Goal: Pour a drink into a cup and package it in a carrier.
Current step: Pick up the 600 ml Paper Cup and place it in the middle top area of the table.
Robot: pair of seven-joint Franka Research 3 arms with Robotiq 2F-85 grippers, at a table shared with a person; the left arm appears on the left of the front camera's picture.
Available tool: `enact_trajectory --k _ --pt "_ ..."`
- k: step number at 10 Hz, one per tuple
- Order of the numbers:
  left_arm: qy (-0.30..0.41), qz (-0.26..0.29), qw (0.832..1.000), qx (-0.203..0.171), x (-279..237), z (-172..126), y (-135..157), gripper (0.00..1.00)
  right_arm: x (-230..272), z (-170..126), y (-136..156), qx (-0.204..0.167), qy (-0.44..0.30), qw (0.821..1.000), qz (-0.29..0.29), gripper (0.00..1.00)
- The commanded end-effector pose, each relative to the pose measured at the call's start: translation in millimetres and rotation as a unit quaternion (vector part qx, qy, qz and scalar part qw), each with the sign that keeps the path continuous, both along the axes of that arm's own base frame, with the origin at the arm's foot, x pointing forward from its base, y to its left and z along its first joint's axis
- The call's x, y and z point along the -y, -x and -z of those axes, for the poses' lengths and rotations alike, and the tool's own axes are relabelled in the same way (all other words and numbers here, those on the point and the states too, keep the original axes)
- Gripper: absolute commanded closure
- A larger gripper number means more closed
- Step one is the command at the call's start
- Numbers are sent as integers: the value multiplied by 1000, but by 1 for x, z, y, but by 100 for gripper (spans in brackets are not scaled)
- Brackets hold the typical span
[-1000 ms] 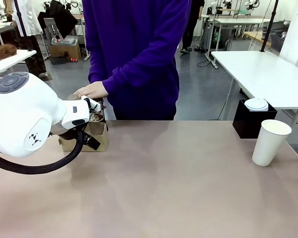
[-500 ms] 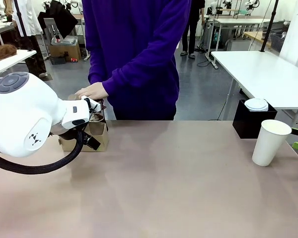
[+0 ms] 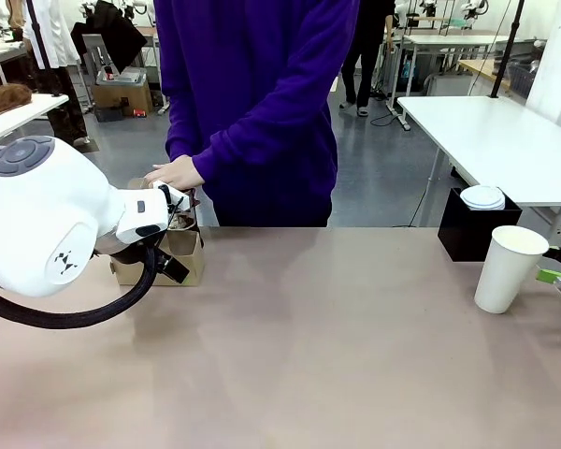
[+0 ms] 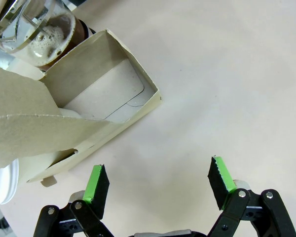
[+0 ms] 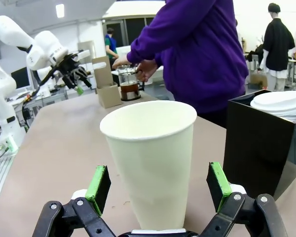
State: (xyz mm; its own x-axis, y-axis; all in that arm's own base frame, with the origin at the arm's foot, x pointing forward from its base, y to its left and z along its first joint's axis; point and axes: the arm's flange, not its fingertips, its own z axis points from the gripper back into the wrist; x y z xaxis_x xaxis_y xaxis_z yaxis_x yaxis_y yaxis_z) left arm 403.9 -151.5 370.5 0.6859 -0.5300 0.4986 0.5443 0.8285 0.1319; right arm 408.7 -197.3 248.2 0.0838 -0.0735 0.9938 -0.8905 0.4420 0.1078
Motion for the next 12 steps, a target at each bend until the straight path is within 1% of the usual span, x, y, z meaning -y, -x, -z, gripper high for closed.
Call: enact_trajectory --k 1,4,8,12 --pt "0 0 1000 0 0 0 0 0 -13 4 -3 10 2 1000 12 0" --pt "0 0 1000 0 0 0 0 0 -30 8 -6 3 8 1000 -10 0" --pt "0 0 1000 0 0 0 0 0 -53 15 -21 -6 7 1000 -21 0" --pt "0 0 1000 0 0 0 0 0 -61 23 -34 -12 -1 1000 -23 0"
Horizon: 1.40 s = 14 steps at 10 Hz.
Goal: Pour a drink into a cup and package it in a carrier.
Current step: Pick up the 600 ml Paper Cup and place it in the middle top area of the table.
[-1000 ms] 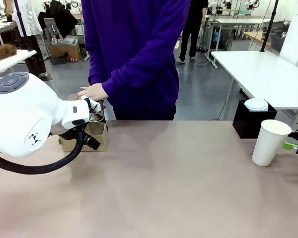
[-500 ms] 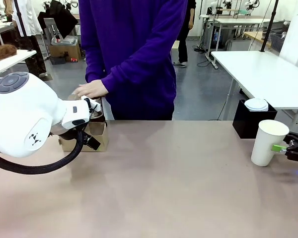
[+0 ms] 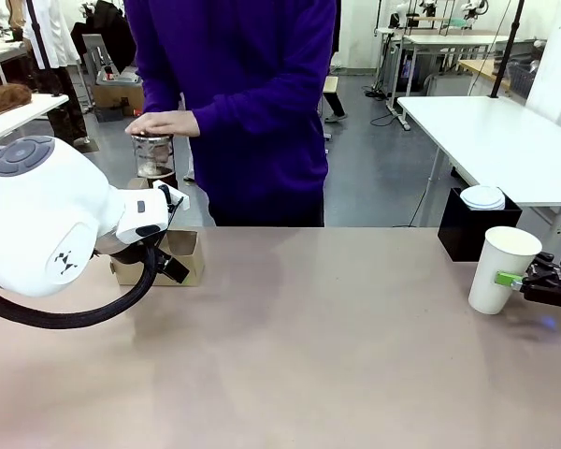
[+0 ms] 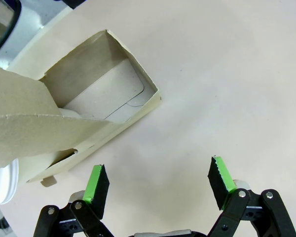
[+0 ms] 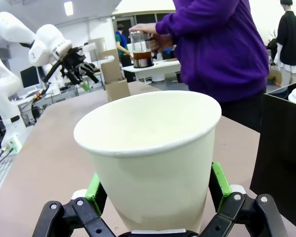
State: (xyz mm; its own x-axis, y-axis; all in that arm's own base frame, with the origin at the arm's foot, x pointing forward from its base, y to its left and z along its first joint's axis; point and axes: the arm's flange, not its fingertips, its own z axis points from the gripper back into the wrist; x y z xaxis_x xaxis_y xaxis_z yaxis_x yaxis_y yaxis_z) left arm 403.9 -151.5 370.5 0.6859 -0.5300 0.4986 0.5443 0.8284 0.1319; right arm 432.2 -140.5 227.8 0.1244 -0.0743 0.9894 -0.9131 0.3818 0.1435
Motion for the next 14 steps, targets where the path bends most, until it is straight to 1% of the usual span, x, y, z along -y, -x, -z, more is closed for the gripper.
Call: enact_trajectory --k 1,2,3,4,8,9,10,11,12,13,14 --pt "0 0 1000 0 0 0 0 0 -6 3 -13 6 1 1000 8 0" --pt "0 0 1000 0 0 0 0 0 -6 4 -13 13 0 1000 4 0" --pt "0 0 1000 0 0 0 0 0 -3 5 -15 9 -4 1000 -10 20" --pt "0 0 1000 0 0 0 0 0 -3 3 -6 0 -1 1000 -3 20" --pt "0 0 1000 0 0 0 0 0 -2 5 -8 0 -2 1000 -4 20" --pt "0 0 1000 0 0 0 0 0 -14 -18 -1 9 -5 1000 14 20" --pt "0 0 1000 0 0 0 0 0 -28 -44 3 11 0 1000 28 20" --pt "0 0 1000 0 0 0 0 0 -52 -74 1 13 -4 999 29 20" --pt "0 0 1000 0 0 0 0 0 -80 -94 -9 11 -5 1000 27 20" --pt "0 0 1000 0 0 0 0 0 -108 -104 -24 4 -10 1000 25 20" --pt "0 0 1000 0 0 0 0 0 -137 -107 -41 -6 -8 1000 26 20"
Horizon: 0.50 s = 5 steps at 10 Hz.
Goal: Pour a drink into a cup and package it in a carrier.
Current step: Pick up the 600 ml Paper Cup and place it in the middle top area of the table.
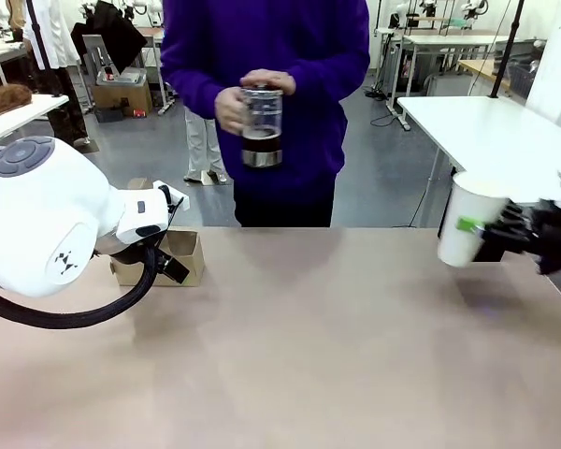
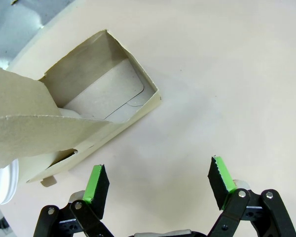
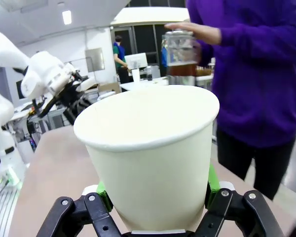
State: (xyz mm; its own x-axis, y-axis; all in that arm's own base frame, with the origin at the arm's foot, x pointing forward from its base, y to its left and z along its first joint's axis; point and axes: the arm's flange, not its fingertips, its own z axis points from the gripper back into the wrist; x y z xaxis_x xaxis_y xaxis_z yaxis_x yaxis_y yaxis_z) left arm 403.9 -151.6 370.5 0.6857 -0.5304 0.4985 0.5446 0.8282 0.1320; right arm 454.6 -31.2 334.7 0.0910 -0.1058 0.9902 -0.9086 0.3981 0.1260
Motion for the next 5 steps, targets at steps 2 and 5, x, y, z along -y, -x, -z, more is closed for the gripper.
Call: enact_trajectory --k 2,5 --pt "0 0 1000 0 0 0 0 0 -85 5 -61 -27 14 999 14 20" --pt "0 0 1000 0 0 0 0 0 -143 36 -110 -43 9 999 21 20"
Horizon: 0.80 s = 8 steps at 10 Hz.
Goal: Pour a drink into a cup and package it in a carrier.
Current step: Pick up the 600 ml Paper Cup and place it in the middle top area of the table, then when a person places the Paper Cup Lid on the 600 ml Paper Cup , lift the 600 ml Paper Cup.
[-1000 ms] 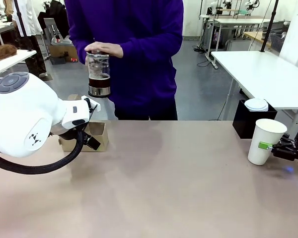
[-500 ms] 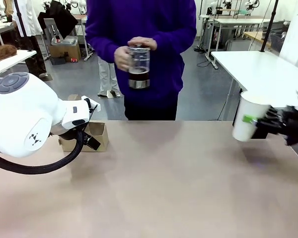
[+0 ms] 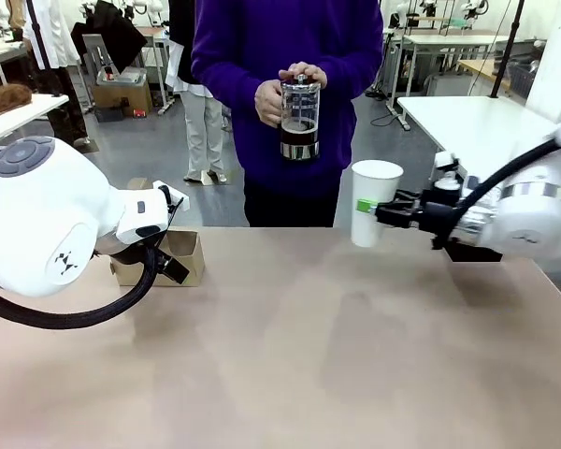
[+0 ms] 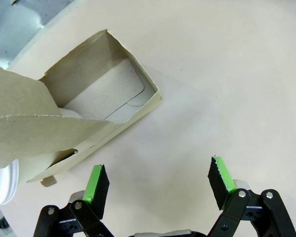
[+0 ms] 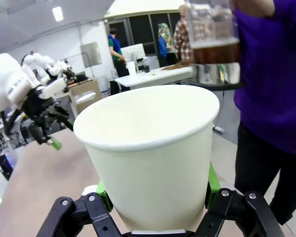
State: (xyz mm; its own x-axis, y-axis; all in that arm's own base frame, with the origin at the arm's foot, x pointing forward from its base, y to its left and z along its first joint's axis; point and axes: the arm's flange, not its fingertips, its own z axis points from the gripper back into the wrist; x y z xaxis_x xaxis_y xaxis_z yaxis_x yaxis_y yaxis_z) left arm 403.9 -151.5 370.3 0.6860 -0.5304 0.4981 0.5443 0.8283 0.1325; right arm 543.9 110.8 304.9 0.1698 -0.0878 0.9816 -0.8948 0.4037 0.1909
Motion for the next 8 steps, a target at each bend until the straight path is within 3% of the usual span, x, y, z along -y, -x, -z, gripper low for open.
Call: enact_trajectory --k 1,5,6,8 --pt "1 0 1000 0 0 0 0 0 -7 20 -33 -1 5 999 31 20" --pt "1 0 1000 0 0 0 0 0 -12 43 -54 -4 7 999 42 20" --pt "1 0 1000 0 0 0 0 0 -3 39 -55 -20 4 1000 15 20" --pt "1 0 1000 0 0 0 0 0 -8 44 -47 -16 2 1000 23 20"
